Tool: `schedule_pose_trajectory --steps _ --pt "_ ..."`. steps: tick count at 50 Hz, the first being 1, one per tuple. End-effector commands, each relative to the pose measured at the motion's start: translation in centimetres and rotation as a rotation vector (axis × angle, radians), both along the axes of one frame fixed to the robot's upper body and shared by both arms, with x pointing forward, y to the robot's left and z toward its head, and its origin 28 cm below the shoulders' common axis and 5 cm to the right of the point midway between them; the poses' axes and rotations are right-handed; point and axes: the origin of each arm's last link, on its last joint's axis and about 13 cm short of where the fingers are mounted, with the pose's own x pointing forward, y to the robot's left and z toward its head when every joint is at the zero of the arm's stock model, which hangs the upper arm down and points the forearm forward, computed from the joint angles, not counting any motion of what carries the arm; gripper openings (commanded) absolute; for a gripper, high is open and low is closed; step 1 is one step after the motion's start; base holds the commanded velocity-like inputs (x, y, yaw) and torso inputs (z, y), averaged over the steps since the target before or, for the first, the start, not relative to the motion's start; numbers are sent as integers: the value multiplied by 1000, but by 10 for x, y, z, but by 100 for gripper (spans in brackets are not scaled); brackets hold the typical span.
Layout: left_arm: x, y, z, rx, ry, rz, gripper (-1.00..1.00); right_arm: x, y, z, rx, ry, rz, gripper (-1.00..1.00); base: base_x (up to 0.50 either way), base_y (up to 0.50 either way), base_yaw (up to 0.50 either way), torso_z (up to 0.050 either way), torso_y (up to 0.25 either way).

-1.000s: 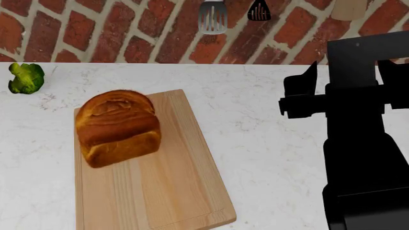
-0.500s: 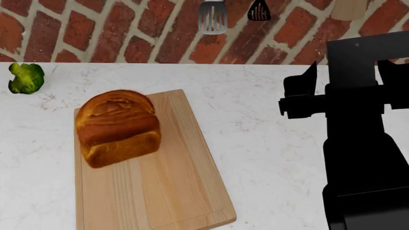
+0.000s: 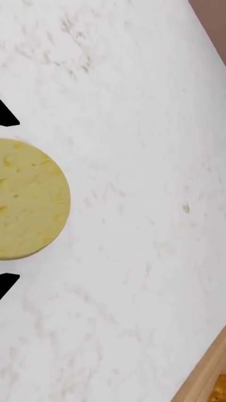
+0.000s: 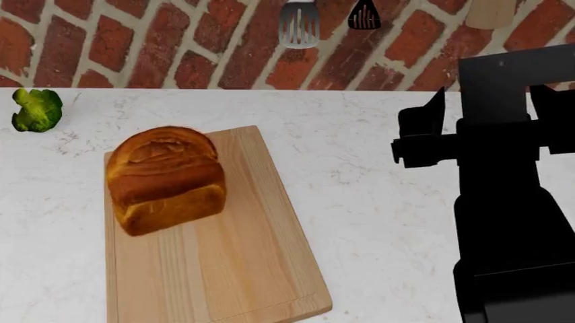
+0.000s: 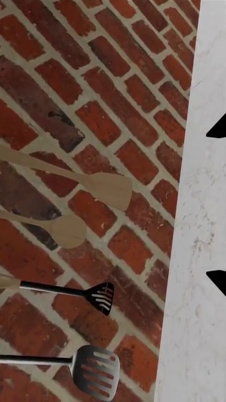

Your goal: Pick up the wedge of cheese and place it on the slice of bread to prepare a simple cheese on bread dish.

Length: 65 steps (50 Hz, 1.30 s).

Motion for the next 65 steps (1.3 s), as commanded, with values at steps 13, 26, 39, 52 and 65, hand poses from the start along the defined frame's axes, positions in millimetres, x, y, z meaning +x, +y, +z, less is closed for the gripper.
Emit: schedule_pose_trajectory --steps 13,26,39,52,65 --pt "-4 3 -22 -20 116 19 -100 1 1 -1 8 6 6 100 2 1 0 0 0" --pt "-7 -1 -11 -12 101 3 -100 0 1 -1 9 4 9 100 1 1 0 0 0" --pt "4 -15 50 48 -17 -77 -100 1 1 0 14 6 17 100 0 0 0 0 0" --pt "38 -25 87 55 -55 -163 -100 1 1 -1 22 13 19 100 0 0 0 0 0" --pt "63 -31 113 70 -70 -194 -100 1 1 0 23 17 21 100 0 0 0 0 0"
